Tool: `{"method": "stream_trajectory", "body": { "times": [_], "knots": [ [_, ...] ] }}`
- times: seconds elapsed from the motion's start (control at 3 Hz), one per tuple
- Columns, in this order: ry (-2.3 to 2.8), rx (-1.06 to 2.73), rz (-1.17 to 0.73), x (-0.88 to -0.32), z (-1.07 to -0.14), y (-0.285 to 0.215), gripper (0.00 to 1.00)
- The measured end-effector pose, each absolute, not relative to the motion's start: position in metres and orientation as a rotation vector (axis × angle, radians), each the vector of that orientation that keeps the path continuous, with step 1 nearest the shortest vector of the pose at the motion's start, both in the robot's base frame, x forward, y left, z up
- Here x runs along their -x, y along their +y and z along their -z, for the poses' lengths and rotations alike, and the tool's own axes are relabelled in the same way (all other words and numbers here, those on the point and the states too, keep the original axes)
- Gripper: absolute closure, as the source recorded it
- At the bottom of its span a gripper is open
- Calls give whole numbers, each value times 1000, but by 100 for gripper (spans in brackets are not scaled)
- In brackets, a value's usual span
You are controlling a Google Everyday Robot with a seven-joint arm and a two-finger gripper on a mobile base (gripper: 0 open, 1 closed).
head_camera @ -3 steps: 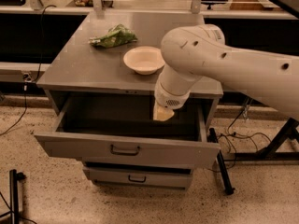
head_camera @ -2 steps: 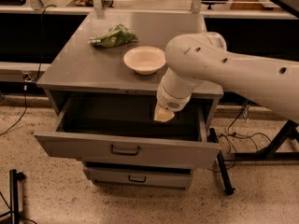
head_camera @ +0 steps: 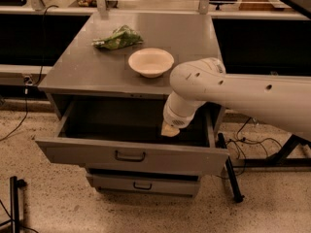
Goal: Open top drawer
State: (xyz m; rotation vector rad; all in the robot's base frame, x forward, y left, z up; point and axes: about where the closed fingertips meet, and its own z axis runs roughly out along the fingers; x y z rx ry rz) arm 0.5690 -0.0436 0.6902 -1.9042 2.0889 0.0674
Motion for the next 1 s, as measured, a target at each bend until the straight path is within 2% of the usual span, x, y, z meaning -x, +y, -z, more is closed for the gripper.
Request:
{"method": "stream_trajectory", "body": {
  "times": [0.33, 1.0],
  "knots": [
    [2093, 1900, -51, -571, -685, -46, 100],
    [2028, 1929, -208, -569, -652, -19, 100]
  ]
}}
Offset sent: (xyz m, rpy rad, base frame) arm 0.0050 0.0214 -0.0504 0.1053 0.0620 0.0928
